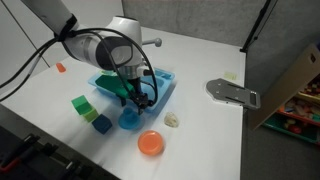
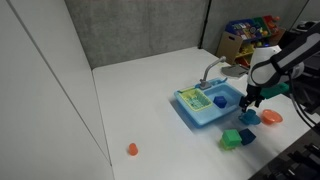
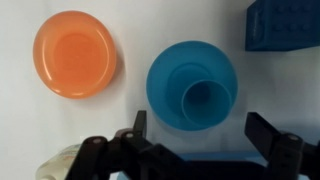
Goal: Pick up the small blue cup and put it on the light blue surface in front of the dish rack
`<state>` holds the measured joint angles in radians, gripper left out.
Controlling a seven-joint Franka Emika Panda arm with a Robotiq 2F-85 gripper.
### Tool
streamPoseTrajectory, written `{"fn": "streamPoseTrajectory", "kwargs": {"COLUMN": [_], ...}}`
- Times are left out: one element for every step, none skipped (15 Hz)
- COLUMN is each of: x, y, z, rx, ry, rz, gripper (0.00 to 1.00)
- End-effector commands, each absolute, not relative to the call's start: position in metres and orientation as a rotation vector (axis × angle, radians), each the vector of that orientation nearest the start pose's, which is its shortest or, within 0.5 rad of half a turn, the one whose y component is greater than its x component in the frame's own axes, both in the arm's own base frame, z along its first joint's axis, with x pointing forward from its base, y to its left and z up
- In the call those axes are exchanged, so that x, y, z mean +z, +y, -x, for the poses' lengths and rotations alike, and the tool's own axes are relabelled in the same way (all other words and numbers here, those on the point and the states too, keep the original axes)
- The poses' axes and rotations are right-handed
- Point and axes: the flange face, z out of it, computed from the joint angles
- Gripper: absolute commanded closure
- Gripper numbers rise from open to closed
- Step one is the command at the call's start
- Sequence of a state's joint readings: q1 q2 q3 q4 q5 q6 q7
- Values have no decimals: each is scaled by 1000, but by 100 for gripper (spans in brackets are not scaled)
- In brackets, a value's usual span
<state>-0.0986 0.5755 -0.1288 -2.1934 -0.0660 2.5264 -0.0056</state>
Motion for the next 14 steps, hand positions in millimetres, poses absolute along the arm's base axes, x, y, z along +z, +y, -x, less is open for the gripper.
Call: {"fn": "streamPoseTrajectory", "kwargs": {"x": [105,104,103,102,101,100,99,97,96,94,92,91,89,88], "y": [-121,-119,-117,-115,-112,-111,-109,-107,-106,-105,-105,-105,-105,-106], "z": [-499,-500,-501,-503,-504,-504,-504,-504,-505,-505,-505,-504,-504,-504], "rx": [403,401,397,399,404,412,415,419,428,434,439,444,447,450], "ry": [157,134,117,108,105,105,94,90,77,70,64,60,59,55], "rz": [3217,3217,3218,3215,3208,3200,3196,3188,3180,3174,3168,3161,3157,3153], "gripper": [0,0,0,0,0,0,0,0,0,0,0,0,0,0]}}
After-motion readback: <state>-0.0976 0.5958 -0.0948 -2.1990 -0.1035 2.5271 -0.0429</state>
